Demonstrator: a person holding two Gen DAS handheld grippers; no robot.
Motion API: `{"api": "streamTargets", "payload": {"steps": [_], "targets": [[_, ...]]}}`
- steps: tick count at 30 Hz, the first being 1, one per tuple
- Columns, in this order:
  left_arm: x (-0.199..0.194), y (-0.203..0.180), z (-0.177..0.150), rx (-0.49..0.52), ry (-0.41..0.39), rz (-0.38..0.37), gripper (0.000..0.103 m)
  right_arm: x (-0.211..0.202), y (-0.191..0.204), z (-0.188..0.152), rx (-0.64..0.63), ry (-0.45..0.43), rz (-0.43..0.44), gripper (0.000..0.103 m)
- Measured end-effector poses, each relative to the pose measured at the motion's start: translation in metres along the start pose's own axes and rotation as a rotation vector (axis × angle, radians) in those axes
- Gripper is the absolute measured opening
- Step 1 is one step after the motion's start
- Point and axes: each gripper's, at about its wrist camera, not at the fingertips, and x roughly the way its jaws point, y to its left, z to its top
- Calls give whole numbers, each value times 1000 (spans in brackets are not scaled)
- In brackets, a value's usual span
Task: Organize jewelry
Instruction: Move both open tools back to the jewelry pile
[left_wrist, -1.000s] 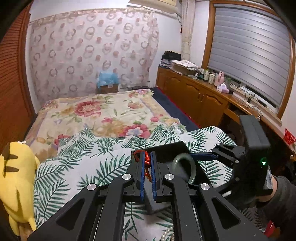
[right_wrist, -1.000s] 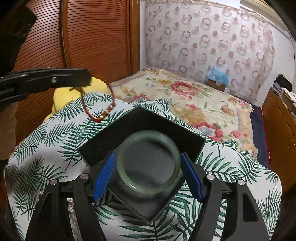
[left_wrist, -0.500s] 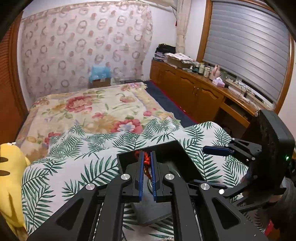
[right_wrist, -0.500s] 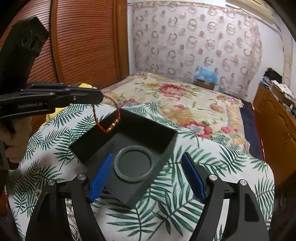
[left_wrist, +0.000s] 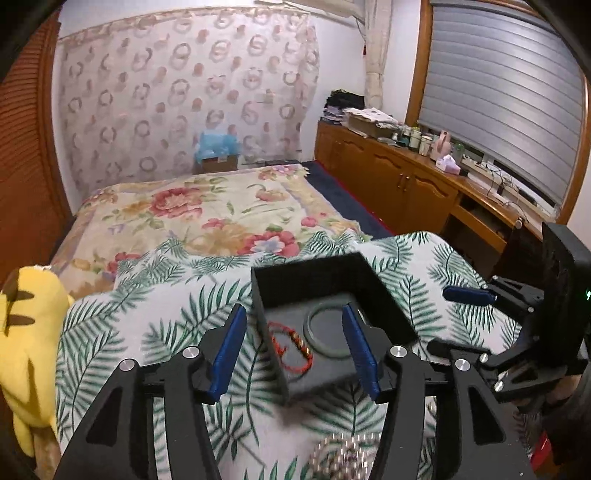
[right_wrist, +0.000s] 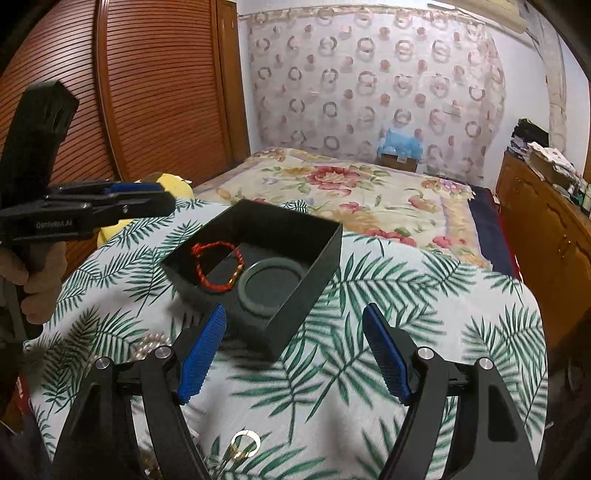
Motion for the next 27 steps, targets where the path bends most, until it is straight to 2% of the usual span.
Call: {"api": "streamTargets", "payload": {"steps": [9, 14, 27], "targets": [[-30, -13, -43, 16, 9, 24, 61, -25, 13, -31, 18, 8, 3, 78], [-40, -18, -69, 13, 28, 17, 62, -40, 26, -51, 8, 23, 3, 71], [-54, -18, -127, -8, 103, 38, 62, -54, 66, -101, 15, 82, 64, 71]]}}
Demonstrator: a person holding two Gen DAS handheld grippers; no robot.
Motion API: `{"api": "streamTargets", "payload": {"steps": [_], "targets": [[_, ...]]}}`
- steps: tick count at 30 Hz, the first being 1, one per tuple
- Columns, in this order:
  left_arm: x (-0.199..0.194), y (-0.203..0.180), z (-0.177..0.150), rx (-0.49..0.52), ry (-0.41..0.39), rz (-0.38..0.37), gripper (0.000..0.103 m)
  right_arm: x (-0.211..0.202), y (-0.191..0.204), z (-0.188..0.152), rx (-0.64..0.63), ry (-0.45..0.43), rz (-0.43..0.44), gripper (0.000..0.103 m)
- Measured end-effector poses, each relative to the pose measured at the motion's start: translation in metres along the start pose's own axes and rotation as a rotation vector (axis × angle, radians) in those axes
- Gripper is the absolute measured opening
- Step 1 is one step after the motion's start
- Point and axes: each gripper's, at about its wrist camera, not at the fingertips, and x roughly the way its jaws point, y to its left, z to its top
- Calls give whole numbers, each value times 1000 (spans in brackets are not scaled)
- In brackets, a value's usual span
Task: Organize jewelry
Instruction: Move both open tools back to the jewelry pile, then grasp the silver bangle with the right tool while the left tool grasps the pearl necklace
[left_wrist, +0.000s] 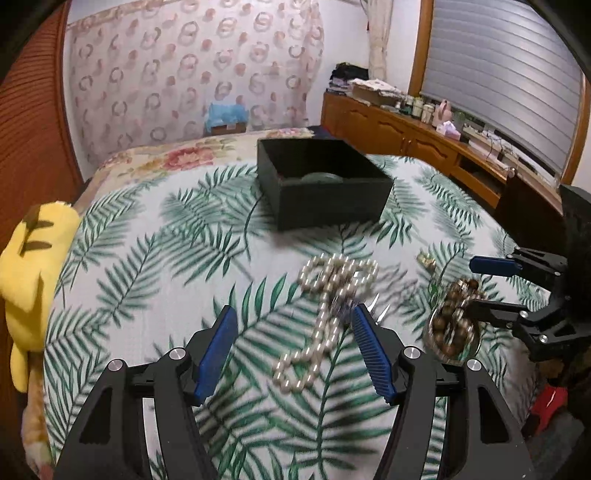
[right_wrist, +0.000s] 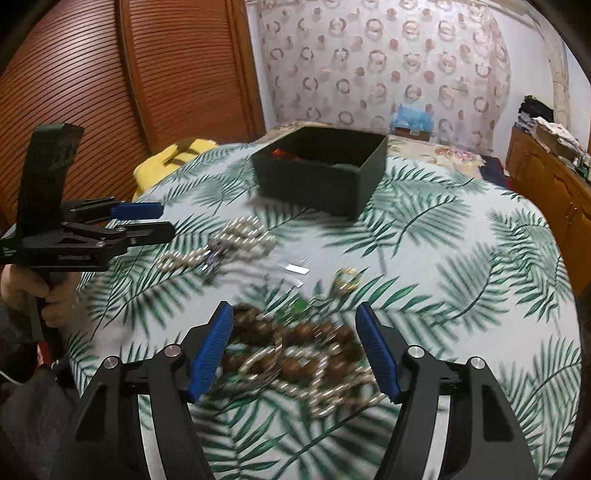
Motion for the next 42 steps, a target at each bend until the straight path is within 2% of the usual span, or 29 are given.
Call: {"api": "streamTargets", "payload": {"steps": [8, 19, 20, 21, 22, 26, 29, 31, 34, 42], "targets": [[6, 8, -22, -20, 48, 15, 62, 12, 26, -8, -69, 47, 18, 71], [11, 8, -28, -17, 57, 23, 62, 17, 39, -12, -129, 72, -14, 73], [11, 8, -28, -13, 57, 26, 62, 18, 40, -13, -140, 73, -22, 73], [11, 8, -28, -11, 57, 28, 62, 19, 42, -13, -151, 74, -32, 66], [11, 7, -28, -10, 56, 28, 62, 19, 43, -13, -165, 75, -47, 63], [11, 8, -28, -12, 55, 23, 62, 19, 42, -13, -168, 74, -42, 61], [9, 8, -28, -15, 53, 3, 50, 16, 40, -12, -156, 58, -23, 61], [9, 9, -27, -20, 52, -15, 35, 13, 40, -9, -150, 44, -19, 61], [10, 11, -26, -40, 57, -54, 24, 11, 39, -4, -148, 35, -21, 61], [6, 13, -20, -47, 46, -48, 24, 7, 39, 4, -151, 18, -25, 61]]}}
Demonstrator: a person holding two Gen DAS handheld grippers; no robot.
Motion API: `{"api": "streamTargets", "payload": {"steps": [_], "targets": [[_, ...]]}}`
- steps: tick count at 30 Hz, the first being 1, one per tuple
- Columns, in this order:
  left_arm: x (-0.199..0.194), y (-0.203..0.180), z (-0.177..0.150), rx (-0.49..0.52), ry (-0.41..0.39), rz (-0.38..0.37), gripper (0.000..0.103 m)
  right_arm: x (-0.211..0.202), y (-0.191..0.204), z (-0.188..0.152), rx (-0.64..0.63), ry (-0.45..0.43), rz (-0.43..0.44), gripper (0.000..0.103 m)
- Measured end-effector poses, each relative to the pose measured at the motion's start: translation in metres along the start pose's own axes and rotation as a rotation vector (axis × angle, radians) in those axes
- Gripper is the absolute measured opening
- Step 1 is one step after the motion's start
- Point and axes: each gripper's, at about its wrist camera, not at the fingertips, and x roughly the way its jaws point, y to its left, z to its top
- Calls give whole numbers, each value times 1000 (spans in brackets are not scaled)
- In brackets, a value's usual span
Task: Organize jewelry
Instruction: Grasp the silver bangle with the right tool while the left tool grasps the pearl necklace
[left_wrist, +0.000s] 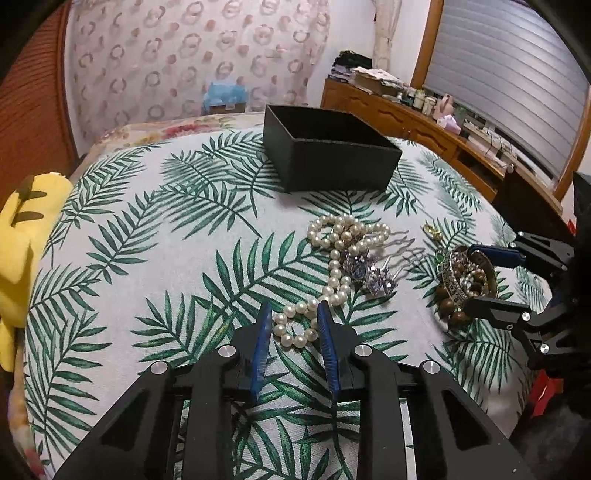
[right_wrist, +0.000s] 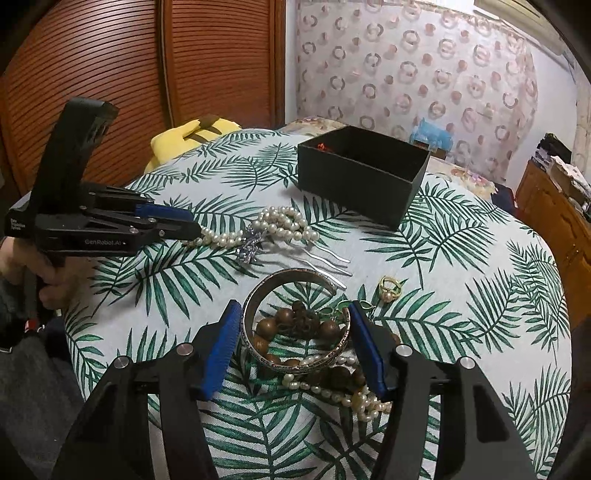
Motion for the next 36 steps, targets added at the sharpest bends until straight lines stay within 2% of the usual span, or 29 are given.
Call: {"api": "streamTargets", "payload": {"steps": [5, 10, 11, 13, 16, 20, 26, 36], "targets": [[1, 3, 1, 13, 10, 22, 24, 1, -2, 1, 2, 0, -1, 61], [8, -5, 2, 72, 36, 43, 24, 2, -3, 3, 6, -3, 5, 61], [9, -6, 2, 77, 36, 50, 21, 3, -3, 4, 8, -4, 6, 61], [13, -8, 2, 88, 45, 42, 8, 4, -3, 6, 11, -9, 8, 61], [13, -13, 1, 123, 40, 66, 7, 5, -5, 10, 20, -17, 14, 61], [3, -10, 9, 96, -8, 60, 6, 5, -9, 14, 26, -27, 10, 61], [-26, -15, 37, 83, -96, 26, 6, -2, -13, 25, 32, -51, 1, 61], [-52, -28, 83, 115, -208, 52, 6, -14, -22, 46, 22, -104, -19, 61]]}}
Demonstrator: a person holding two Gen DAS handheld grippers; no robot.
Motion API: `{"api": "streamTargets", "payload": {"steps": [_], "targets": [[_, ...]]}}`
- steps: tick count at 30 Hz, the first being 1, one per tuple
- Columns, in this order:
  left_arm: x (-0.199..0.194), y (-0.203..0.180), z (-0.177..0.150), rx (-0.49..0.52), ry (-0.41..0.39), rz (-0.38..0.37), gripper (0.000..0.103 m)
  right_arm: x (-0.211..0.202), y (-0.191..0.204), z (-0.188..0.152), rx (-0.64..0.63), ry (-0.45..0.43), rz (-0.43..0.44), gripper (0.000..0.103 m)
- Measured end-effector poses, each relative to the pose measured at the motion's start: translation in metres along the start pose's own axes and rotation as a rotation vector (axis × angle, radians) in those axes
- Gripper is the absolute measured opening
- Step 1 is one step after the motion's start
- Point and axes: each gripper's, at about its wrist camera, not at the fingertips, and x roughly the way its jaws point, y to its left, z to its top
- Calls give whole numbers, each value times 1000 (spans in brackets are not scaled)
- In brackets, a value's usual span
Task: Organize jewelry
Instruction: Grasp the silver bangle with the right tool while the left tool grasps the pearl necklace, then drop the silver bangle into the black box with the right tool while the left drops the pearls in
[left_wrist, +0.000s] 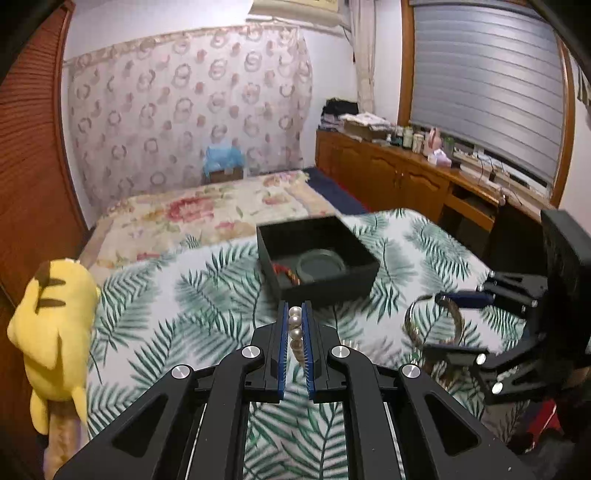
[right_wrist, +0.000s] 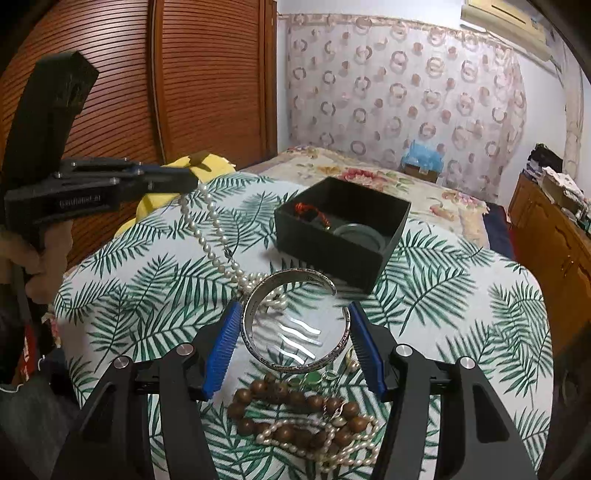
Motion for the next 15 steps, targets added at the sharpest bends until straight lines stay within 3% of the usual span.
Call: {"api": "streamTargets", "payload": {"steps": [15], "targets": [[-1, 0, 62, 30, -66, 13, 6, 20, -27, 26, 19, -6, -13, 61]]}}
